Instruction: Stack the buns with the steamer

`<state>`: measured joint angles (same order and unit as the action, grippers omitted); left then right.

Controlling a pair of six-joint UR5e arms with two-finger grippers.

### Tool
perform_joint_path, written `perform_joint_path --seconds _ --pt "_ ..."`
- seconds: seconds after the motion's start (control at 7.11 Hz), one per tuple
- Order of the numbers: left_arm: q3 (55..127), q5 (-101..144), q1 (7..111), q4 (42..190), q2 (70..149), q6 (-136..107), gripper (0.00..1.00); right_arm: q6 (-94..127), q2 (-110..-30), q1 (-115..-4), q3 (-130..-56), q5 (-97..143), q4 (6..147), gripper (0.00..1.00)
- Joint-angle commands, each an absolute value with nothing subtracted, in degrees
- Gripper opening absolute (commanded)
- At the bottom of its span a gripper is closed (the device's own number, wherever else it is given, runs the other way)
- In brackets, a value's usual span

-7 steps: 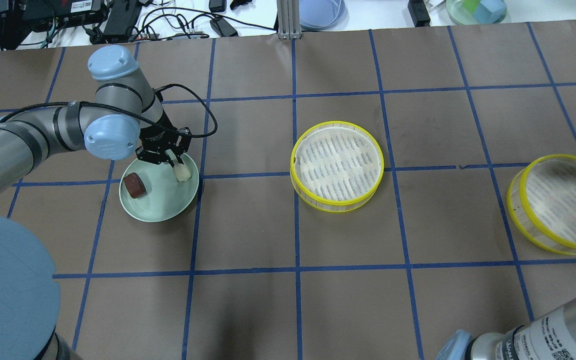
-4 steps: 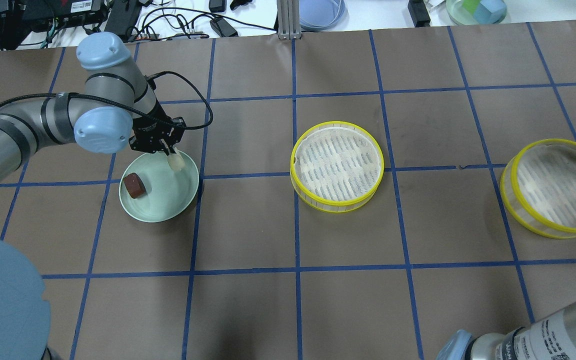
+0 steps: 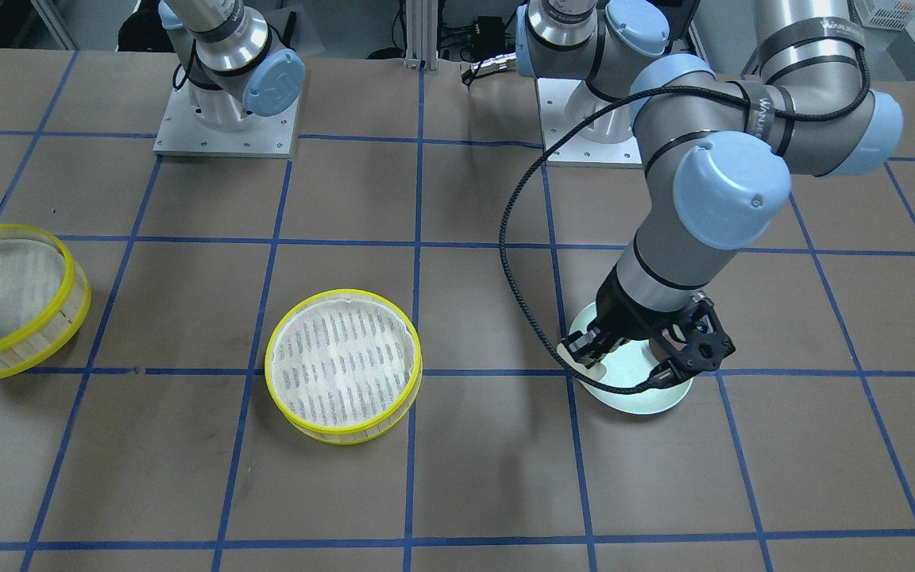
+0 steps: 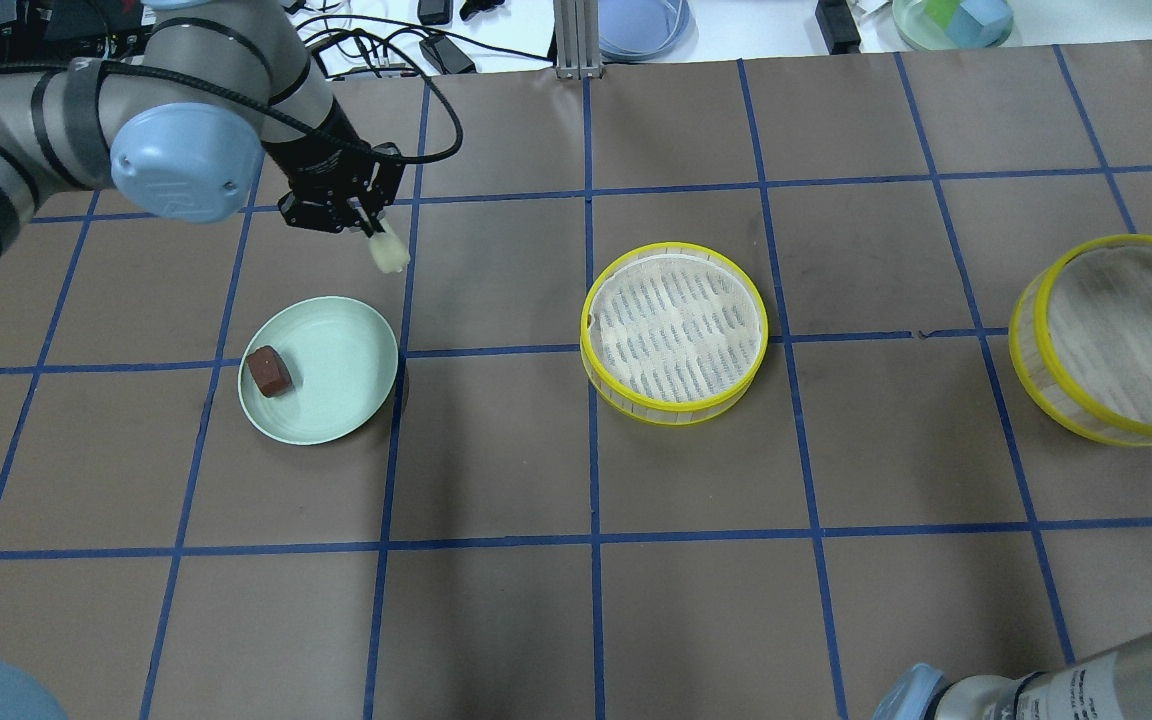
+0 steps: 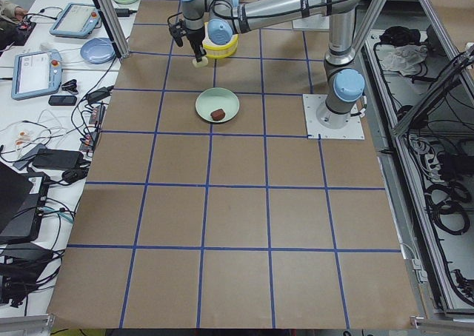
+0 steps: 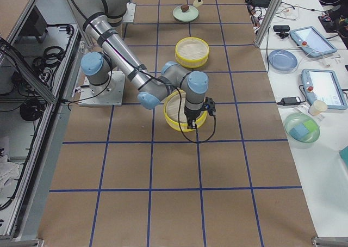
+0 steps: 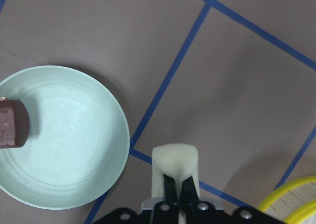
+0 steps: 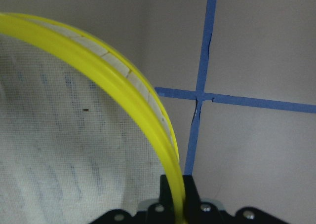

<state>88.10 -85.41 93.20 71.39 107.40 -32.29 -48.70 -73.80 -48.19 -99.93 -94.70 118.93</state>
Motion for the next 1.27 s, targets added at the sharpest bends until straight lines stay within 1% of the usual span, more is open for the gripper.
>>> perform_joint_path --seconds 0.0,0.28,0.56,0.7,1.13 --pt "85.7 -79.3 99.8 69.0 108.5 -37.0 0.0 -42.8 -77.5 -52.0 -95.2 -94.8 109.1 0.07" --pt "85.9 -79.5 105.4 66.5 111.4 -39.9 0.0 -38.7 -81.5 -56.0 -94.9 -97.4 105.7 0.09" --pt "85.9 -79.8 108.5 61.0 115.2 -41.5 0.0 -37.5 -81.9 -57.5 -94.9 -97.6 104.0 0.09" --pt "85.9 -79.8 110.3 57.9 117.2 -42.4 0.0 -37.4 -81.9 -57.8 -95.0 -97.3 103.9 0.12" --pt "86.0 -79.8 112.0 56.3 121.3 -43.2 0.0 -31.4 -82.3 -63.2 -95.1 -97.5 103.7 0.12"
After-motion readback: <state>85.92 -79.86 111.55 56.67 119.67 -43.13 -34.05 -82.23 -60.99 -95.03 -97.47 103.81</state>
